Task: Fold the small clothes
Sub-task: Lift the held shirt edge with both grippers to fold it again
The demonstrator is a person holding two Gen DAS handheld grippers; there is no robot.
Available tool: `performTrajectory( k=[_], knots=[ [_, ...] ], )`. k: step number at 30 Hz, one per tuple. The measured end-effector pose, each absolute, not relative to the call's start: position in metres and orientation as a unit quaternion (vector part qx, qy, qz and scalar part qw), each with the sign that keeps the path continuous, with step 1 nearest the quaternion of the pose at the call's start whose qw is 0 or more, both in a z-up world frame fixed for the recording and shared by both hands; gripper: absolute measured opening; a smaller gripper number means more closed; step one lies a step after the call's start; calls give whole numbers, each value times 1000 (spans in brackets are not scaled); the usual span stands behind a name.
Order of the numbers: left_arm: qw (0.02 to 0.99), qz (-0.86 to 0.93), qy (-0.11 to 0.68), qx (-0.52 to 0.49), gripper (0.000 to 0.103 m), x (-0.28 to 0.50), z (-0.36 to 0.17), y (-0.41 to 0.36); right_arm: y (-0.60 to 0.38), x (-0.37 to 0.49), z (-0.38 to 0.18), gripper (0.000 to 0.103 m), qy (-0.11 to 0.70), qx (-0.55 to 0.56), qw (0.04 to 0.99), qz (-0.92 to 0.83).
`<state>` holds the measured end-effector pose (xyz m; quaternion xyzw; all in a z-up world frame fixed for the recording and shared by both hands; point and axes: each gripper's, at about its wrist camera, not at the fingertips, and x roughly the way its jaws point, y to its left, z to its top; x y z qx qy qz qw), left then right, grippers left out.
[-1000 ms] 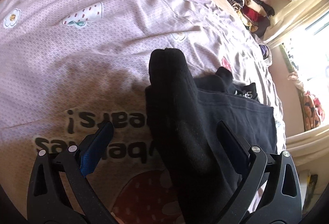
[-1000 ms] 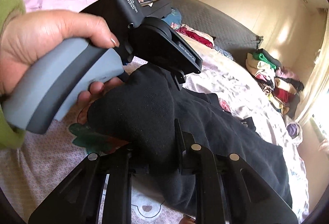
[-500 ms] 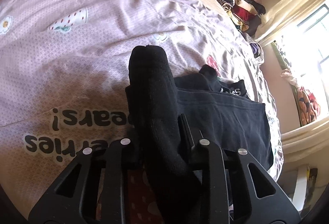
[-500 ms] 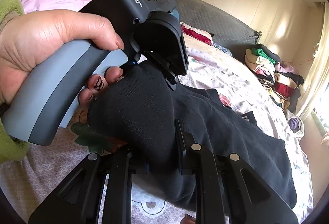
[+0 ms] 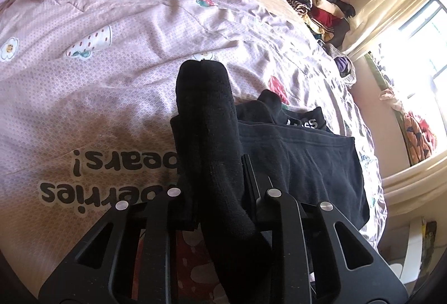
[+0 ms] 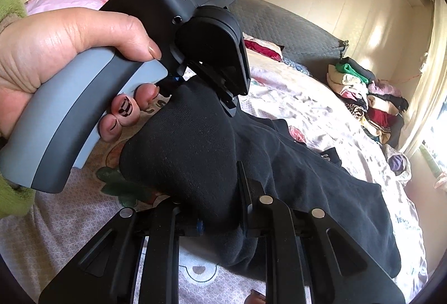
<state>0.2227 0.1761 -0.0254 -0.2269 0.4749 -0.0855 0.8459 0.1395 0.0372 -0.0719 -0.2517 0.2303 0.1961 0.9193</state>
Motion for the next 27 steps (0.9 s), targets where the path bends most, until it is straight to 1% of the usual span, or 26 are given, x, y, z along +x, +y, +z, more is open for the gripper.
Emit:
performTrajectory(
  k=[27],
  knots=[
    [867, -96, 453, -182, 16, 219, 15, 126, -10, 123, -43, 13, 218, -190, 943, 163]
  ],
)
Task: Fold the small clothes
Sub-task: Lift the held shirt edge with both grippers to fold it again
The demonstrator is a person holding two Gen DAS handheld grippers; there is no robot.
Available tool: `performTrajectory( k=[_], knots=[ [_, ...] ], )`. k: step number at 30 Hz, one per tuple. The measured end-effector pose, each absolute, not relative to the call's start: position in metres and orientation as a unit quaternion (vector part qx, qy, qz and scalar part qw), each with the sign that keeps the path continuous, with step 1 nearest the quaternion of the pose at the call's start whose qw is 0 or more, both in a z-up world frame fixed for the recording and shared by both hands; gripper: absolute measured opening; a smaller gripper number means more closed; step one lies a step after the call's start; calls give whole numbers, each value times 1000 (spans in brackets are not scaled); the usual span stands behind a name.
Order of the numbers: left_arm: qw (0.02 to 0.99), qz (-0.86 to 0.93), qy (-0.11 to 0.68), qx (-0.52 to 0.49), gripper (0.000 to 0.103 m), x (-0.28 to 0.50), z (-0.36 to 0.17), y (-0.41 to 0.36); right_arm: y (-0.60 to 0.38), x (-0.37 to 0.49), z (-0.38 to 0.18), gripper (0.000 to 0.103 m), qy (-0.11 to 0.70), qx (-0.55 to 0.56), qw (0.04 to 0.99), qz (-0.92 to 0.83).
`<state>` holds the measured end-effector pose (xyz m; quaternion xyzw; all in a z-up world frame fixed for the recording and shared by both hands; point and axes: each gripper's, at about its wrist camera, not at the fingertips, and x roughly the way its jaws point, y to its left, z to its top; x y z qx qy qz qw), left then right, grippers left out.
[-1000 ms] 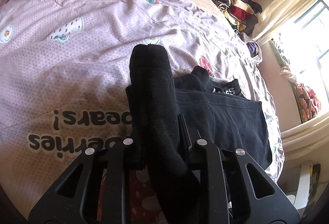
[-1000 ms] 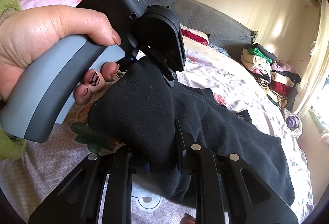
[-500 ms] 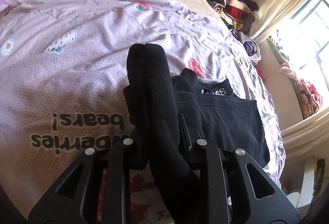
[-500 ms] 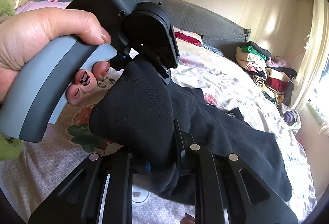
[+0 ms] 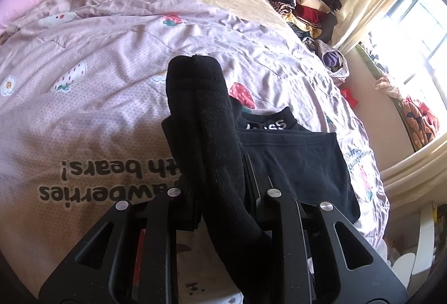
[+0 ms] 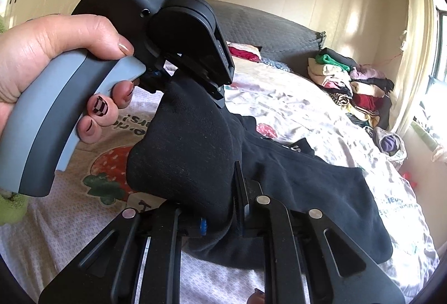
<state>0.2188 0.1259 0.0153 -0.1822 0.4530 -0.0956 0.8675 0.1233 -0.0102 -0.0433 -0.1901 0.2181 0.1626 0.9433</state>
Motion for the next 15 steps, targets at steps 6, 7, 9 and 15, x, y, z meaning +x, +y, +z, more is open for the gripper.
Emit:
performTrajectory(
  k=[6, 7, 9, 15],
  knots=[
    [870, -101, 451, -172, 16, 219, 21, 110, -25, 121, -40, 13, 217, -173, 948, 154],
    [871, -101, 451, -168, 16, 220, 22, 106, -27, 122, -40, 13, 218, -171, 949, 154],
    [871, -103, 452, -164, 16, 221, 23, 100, -33, 122, -39, 12, 218, -167, 950, 151],
    [872, -106, 452, -157, 16, 223, 26, 86, -45, 124, -38, 12, 219, -155, 952, 146]
  ],
)
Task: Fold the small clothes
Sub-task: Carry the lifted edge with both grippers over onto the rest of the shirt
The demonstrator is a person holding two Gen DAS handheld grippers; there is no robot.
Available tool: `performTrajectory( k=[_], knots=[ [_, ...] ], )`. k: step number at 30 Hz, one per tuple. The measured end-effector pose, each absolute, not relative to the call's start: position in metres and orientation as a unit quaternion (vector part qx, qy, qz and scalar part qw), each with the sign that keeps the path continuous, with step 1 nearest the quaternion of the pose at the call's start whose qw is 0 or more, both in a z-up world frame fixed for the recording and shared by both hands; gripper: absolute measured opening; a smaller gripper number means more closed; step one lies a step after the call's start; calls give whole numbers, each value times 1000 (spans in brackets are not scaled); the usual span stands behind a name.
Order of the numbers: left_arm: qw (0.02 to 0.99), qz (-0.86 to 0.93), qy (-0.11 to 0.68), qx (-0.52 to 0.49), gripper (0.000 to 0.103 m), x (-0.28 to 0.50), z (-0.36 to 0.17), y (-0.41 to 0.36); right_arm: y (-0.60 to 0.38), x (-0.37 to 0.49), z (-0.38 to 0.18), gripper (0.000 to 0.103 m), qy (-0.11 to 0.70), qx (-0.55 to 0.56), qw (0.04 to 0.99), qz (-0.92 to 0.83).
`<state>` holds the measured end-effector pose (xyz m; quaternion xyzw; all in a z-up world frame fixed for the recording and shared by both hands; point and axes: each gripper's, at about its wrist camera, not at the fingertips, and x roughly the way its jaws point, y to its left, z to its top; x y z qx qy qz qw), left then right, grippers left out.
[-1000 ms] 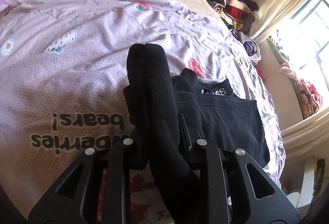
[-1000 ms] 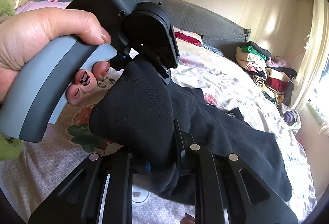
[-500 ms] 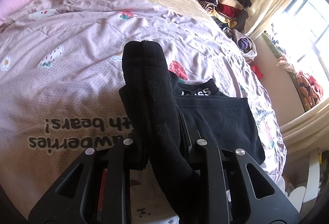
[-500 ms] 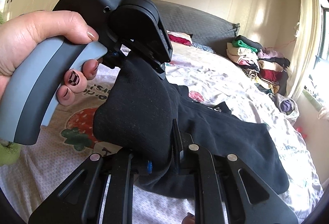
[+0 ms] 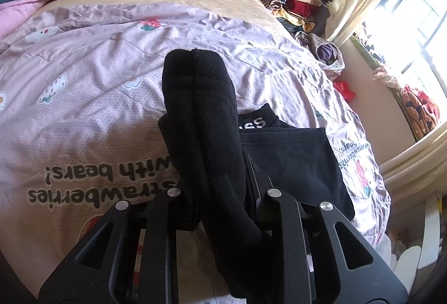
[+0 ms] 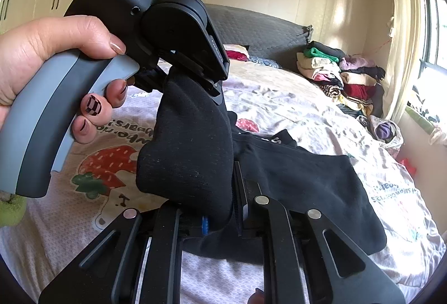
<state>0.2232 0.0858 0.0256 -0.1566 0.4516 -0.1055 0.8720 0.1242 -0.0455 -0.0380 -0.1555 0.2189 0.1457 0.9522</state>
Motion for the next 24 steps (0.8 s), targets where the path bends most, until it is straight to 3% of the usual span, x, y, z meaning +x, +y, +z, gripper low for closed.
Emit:
performTrajectory(
  k=[24],
  knots=[
    [871, -116, 458, -137, 17, 237, 27, 36, -85, 131, -39, 12, 227, -106, 960, 126]
  ],
)
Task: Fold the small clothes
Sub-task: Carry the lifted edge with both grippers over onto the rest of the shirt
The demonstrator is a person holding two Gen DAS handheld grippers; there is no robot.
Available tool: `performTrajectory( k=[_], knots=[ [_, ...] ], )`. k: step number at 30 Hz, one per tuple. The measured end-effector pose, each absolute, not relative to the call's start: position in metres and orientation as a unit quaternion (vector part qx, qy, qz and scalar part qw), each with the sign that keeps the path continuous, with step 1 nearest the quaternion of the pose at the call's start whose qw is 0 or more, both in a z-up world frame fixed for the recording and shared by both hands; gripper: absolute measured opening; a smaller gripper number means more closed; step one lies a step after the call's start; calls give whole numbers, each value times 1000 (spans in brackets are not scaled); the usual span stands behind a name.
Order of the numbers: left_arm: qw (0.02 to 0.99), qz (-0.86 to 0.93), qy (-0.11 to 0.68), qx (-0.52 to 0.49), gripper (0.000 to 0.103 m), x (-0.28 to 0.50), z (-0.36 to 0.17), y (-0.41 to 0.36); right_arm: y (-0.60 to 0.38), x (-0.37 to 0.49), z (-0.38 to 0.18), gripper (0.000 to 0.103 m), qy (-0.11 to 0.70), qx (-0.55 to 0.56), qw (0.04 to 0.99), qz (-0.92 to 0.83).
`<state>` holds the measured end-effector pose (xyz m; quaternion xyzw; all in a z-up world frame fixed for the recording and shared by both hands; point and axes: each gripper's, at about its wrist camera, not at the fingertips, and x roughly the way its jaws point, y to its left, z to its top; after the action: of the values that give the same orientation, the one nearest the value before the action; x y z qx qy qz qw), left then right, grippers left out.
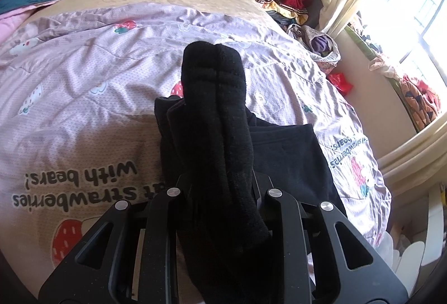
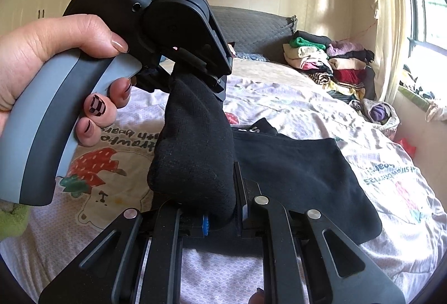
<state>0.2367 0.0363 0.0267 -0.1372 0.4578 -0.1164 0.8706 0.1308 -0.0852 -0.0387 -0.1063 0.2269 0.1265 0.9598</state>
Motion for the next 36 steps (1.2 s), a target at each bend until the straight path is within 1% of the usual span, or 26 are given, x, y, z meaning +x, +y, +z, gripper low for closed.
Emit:
performTrajectory(
  k=[36],
  knots=[
    [864, -142, 469, -118, 19, 255, 19, -36, -143, 136, -42, 12, 245, -16, 966, 84]
  ],
)
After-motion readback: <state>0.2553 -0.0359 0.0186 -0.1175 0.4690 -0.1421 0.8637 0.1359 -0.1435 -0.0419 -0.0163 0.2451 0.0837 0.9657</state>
